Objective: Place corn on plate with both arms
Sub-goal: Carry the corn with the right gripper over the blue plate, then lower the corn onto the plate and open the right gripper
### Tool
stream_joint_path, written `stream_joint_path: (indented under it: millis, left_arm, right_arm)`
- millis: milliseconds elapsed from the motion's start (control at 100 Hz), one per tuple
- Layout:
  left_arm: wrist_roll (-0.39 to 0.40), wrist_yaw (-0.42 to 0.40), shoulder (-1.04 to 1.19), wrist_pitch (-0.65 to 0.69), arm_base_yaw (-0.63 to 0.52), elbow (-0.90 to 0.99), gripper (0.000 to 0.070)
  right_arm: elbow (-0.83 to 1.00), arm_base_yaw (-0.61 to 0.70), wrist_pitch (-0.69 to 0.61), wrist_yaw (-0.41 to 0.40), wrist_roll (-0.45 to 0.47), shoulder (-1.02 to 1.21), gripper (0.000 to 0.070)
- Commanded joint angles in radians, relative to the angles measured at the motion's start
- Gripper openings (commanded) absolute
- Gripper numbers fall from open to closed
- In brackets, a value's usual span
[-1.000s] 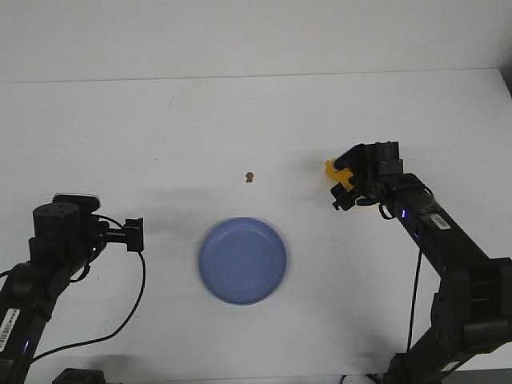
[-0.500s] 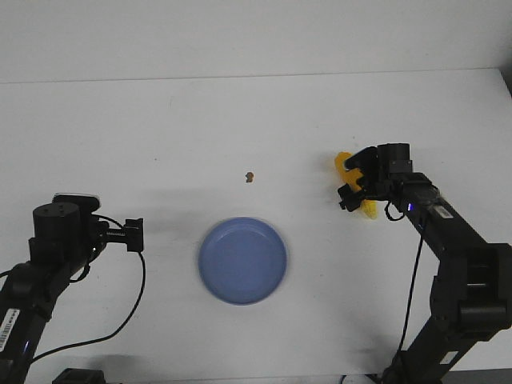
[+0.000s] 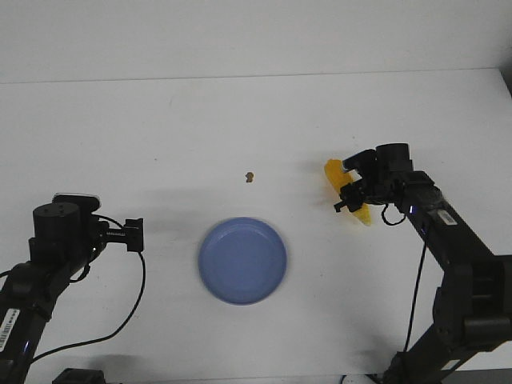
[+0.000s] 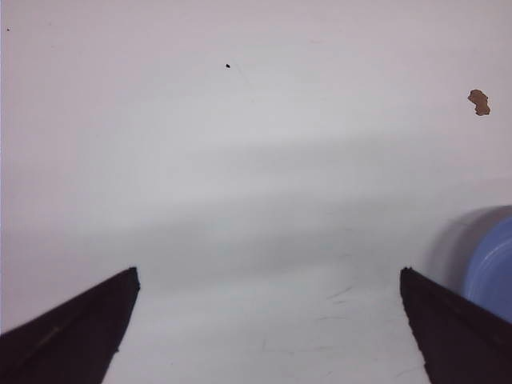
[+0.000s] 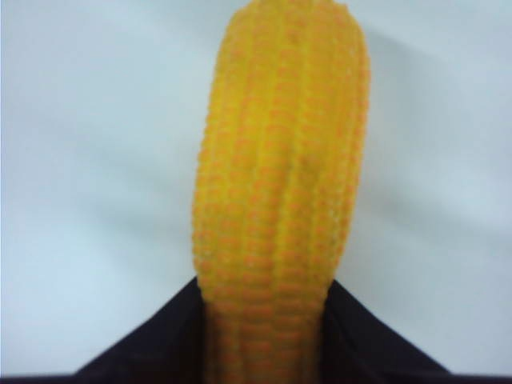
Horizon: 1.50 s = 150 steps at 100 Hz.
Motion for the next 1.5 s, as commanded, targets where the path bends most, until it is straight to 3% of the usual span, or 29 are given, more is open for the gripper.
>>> stream_joint_path:
  millis: [0, 300, 650, 950, 1000, 1110, 1150, 1330, 1490]
  left_arm:
    - [-0.006, 0.002, 0.007, 0.002, 0.001, 0.009, 0.0672]
    - [-0.006, 0.002, 0.007, 0.002, 0.001, 0.009, 0.0672]
    - [-0.01, 0.002, 0.006, -0.005, 0.001, 0.009, 0.0672]
    - [-0.014, 0.002, 0.006, -0.007, 0.001, 0.009, 0.0672]
    - [-0.014, 0.002, 0.006, -0.007, 0.001, 0.009, 0.0672]
    - [-0.014, 0.002, 0.006, -0.008, 0.001, 0.009, 0.0672]
    - [-0.014, 0.002, 0.006, -0.008, 0.001, 0.009, 0.0672]
    - [-0.013, 0.001, 0.006, -0.008, 0.001, 0.009, 0.0672]
    - [-0.013, 0.001, 0.006, -0.008, 0.001, 0.009, 0.0671]
  right_arm:
    - [0.027, 0.049, -0.012, -0.018, 0.074, -0.06, 0.0104]
    - [0.024, 0.378, -0.19, -0.014, 0.192, -0.176, 0.0206]
    - [-0.001, 0.678, -0.113, 0.085, 0.311, -0.139, 0.0209]
    - [-0.001, 0.724, -0.114, 0.128, 0.339, -0.037, 0.0242]
    - [-0.001, 0.724, -0.115, 0.127, 0.346, -0.022, 0.0312]
    - [-0.001, 0.73, -0.115, 0.128, 0.355, -0.011, 0.0543]
    - [-0.001, 0.734, -0.114, 0.129, 0.356, -0.011, 0.0583]
    - [-0.001, 0.739, -0.119, 0.133, 0.368, -0.015, 0.0586]
    - [0.0, 0.733, -0.119, 0.189, 0.372, -0.061, 0.0586]
